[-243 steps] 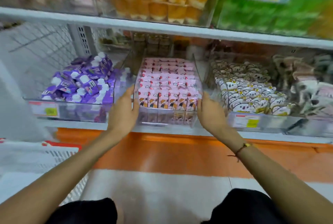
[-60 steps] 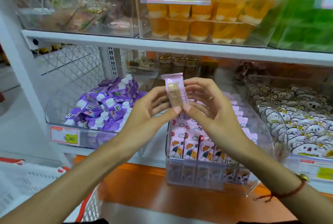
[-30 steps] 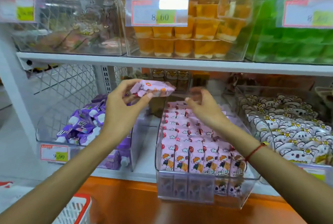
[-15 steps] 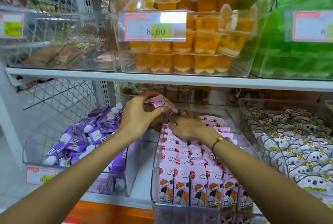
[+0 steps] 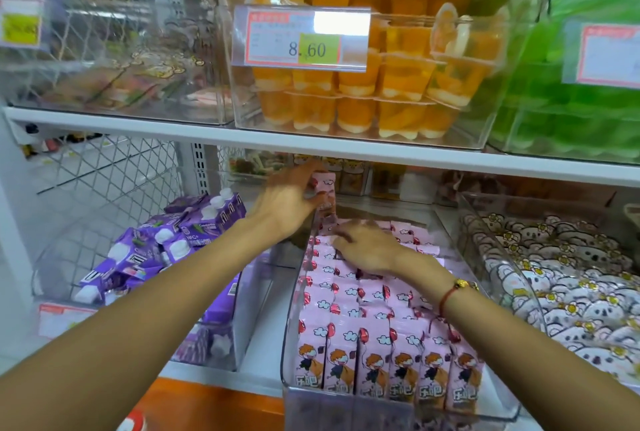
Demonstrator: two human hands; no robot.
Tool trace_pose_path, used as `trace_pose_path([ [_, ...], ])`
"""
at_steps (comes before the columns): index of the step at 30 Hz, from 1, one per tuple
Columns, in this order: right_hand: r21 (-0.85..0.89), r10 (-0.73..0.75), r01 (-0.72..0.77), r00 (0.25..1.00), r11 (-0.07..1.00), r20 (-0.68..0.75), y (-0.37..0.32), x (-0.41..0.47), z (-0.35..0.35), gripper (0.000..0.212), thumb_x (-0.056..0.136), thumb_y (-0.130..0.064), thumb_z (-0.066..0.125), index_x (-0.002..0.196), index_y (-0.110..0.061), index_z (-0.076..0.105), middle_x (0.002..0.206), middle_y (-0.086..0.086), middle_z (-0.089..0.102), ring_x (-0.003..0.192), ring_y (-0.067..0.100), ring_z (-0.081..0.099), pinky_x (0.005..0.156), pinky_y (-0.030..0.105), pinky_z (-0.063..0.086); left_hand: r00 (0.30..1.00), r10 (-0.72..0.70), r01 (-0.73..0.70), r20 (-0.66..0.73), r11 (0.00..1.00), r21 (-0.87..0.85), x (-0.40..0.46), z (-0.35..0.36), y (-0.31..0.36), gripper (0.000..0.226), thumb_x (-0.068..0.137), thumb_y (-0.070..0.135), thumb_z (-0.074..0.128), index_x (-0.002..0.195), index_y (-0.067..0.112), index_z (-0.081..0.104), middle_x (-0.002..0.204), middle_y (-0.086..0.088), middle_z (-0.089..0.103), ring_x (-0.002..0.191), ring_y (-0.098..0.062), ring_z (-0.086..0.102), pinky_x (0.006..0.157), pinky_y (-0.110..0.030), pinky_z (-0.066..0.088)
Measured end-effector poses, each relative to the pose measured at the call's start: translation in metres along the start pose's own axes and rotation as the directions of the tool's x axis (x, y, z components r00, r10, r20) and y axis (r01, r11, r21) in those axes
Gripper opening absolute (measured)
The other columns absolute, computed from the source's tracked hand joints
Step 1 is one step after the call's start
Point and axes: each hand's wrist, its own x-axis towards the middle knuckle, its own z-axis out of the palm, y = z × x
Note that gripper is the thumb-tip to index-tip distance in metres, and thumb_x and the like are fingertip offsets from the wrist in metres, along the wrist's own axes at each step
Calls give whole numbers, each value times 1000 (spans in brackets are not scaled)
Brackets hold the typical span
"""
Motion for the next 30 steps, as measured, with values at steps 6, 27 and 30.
trace_pose_path([
  [6, -125, 62, -66, 998, 990, -33, -7, 23, 1, 43, 100, -42, 26, 141, -35, 35, 153, 9, 30, 142, 35, 18, 115, 49, 14, 936, -210, 132, -283, 953, -272, -24, -5, -3, 38, 77, 21, 74, 111, 25, 59, 101, 5, 71, 92, -16, 68, 76, -33, 56],
  [27, 42, -111, 115, 990, 992, -89, 1, -8, -4, 44, 98, -25, 38, 141, -31, 40, 133, 15, 53, 113, 31, 52, 96, 46, 43, 973, -205, 188, 110, 971, 148, -29, -16, 18, 38, 91, 35, 58, 129, 32, 54, 123, -3, 64, 112, -28, 59, 85, -34, 48],
  [30, 17, -129, 134, 979, 991, -158, -2, 0, -2, 41, 99, -25, 35, 140, -27, 44, 142, 8, 48, 122, 28, 48, 101, 43, 42, 966, -255, 257, 35, 965, -56, -82, -31, 29, 34, 88, 41, 60, 122, 36, 57, 115, 12, 67, 109, -11, 61, 85, -30, 48],
])
